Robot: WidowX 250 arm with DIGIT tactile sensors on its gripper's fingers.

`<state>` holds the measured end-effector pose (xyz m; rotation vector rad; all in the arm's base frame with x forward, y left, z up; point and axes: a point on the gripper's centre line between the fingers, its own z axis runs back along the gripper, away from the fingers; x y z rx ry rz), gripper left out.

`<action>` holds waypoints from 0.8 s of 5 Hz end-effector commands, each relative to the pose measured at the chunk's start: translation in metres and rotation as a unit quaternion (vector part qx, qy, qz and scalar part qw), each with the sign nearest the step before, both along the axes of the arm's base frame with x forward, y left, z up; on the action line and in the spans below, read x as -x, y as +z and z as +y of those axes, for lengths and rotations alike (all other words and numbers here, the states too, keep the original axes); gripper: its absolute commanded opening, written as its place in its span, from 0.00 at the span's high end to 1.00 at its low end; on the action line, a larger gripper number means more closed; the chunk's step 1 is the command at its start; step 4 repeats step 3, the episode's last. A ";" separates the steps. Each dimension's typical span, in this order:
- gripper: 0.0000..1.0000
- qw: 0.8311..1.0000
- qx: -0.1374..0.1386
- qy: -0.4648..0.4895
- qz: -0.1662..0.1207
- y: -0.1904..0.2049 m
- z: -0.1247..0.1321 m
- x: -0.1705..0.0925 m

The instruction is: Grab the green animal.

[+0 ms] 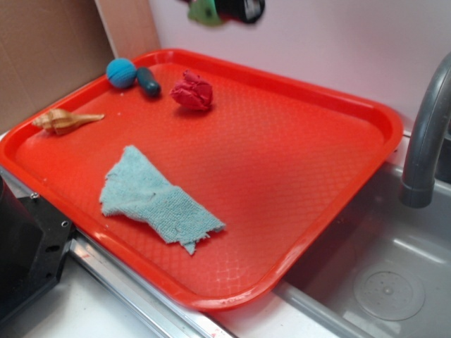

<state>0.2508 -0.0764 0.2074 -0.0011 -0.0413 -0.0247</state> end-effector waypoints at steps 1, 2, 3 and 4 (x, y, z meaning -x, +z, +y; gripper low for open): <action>1.00 0.997 0.066 0.042 0.022 0.043 0.039 -0.006; 1.00 0.997 0.035 0.065 0.015 0.050 0.049 -0.004; 1.00 0.998 0.007 0.060 0.023 0.047 0.045 -0.016; 1.00 0.998 0.007 0.060 0.023 0.047 0.045 -0.016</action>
